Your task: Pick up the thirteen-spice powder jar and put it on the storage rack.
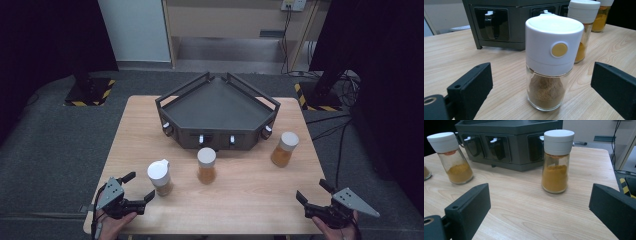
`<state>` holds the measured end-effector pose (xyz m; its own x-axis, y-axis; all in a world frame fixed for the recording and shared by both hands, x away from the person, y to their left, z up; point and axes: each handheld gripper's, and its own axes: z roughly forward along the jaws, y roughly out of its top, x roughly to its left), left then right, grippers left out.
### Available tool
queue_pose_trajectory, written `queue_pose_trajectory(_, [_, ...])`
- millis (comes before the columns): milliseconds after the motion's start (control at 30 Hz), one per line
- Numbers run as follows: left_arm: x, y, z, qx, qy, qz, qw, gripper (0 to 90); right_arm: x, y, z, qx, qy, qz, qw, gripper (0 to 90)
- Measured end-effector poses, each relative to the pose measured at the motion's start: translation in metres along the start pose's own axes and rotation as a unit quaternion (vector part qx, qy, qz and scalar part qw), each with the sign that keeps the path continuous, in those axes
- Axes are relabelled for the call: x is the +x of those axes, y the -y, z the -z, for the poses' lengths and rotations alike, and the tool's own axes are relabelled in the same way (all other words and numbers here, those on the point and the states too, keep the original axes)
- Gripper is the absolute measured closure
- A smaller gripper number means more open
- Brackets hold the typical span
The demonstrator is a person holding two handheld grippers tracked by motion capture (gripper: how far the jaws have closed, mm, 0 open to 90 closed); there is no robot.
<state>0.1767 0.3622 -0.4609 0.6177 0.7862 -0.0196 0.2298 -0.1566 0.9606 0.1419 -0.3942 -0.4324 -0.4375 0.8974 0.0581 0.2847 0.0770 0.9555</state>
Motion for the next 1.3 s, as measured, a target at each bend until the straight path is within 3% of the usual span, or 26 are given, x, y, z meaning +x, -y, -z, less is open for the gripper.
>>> queue_pose_trajectory(233, [0.000,0.000,0.000,-0.003,0.002,-0.001,1.0000,2.8,-0.002,0.001,0.001,0.000,0.001,-0.009,1.0000,3.8])
queue_pose_trajectory(667, [0.000,-0.001,0.006,-0.009,0.005,-0.001,0.9999,2.8,0.002,-0.002,0.001,0.003,-0.003,0.005,1.0000,4.0])
queue_pose_trajectory(867, [-0.004,-0.011,0.015,-0.005,0.000,-0.006,1.0000,2.6,0.002,-0.002,0.000,0.007,-0.001,0.003,1.0000,4.6])
queue_pose_trajectory(1067, [-0.001,-0.021,0.026,-0.007,-0.002,0.005,1.0000,2.4,0.002,-0.002,0.000,0.007,0.000,0.000,1.0000,4.6])
queue_pose_trajectory(1300, [0.003,-0.039,0.029,-0.009,0.006,0.005,0.9999,2.2,0.003,-0.002,0.000,0.008,0.001,0.003,1.0000,4.7])
